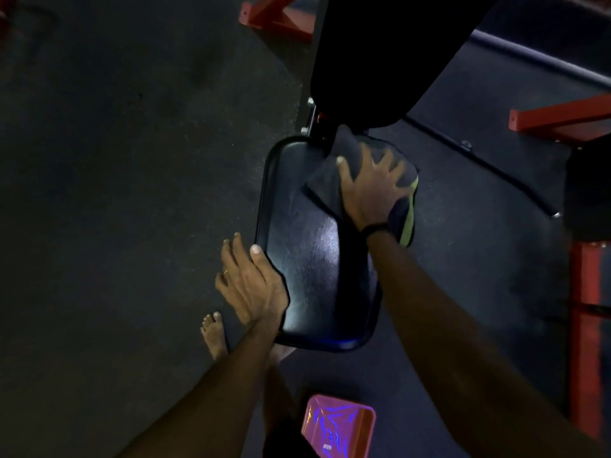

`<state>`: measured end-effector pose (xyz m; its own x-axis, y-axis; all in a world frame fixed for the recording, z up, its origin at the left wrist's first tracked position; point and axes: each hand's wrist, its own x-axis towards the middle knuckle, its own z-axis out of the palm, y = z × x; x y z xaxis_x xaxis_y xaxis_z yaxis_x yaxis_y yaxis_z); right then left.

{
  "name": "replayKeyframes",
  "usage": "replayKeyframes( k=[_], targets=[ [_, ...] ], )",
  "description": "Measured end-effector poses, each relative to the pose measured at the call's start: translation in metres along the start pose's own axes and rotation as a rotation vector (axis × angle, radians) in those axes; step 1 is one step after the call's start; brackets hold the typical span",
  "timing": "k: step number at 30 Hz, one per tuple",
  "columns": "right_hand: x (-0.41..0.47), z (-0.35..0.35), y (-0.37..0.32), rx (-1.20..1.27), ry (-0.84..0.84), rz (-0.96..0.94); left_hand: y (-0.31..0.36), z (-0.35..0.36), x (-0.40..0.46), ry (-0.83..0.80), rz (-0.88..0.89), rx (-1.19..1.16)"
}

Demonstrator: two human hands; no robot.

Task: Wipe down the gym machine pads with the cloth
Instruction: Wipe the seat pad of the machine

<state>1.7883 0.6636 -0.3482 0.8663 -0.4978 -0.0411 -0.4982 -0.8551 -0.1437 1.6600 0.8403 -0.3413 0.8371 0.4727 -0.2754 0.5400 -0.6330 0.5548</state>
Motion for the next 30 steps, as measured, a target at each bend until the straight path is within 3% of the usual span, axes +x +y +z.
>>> replayKeyframes(
  k=[3,6,8,10,12,15,17,19,22,24,26,28,30],
  targets=[
    [-0.005,-0.007,-0.006,-0.012,0.022,-0.021,0.0,-0.001,-0.002,0.015,0.009,-0.02],
    [-0.11,-0.027,0.014,-0.004,0.0,-0.268,0.0,0.0,-0.002,0.026,-0.011,-0.061],
    [-0.176,-0.035,0.039,0.02,-0.062,-0.327,0.0,0.0,0.0,0.045,-0.033,-0.081],
    [-0.177,-0.036,0.062,0.053,-0.074,-0.229,-0.001,0.0,-0.001,0.053,-0.036,-0.081],
    [-0.122,-0.029,0.063,0.111,-0.012,-0.06,-0.002,0.0,-0.003,0.061,-0.026,-0.082],
    [-0.018,-0.01,0.009,0.036,0.07,0.101,-0.003,0.003,-0.003,0.084,-0.017,-0.091],
    [0.001,0.0,-0.04,-0.006,0.115,-0.022,-0.004,0.003,-0.003,0.094,-0.016,-0.092],
    [-0.036,-0.004,-0.062,0.019,0.088,-0.27,-0.005,0.003,-0.002,0.095,-0.016,-0.109],
    [-0.119,-0.023,-0.016,0.058,-0.035,-0.472,-0.003,0.001,0.0,0.093,-0.027,-0.143],
    [-0.13,-0.031,0.033,0.044,-0.07,-0.37,-0.002,0.001,-0.002,0.089,-0.033,-0.155],
    [-0.087,-0.028,0.045,0.018,-0.037,-0.166,-0.001,-0.001,-0.004,0.089,-0.02,-0.152],
    [-0.029,-0.015,0.015,-0.021,0.036,0.023,-0.002,0.001,-0.003,0.086,-0.015,-0.146],
    [-0.005,-0.003,-0.034,-0.015,0.087,-0.023,-0.003,0.002,-0.003,0.088,-0.011,-0.142]
  ],
)
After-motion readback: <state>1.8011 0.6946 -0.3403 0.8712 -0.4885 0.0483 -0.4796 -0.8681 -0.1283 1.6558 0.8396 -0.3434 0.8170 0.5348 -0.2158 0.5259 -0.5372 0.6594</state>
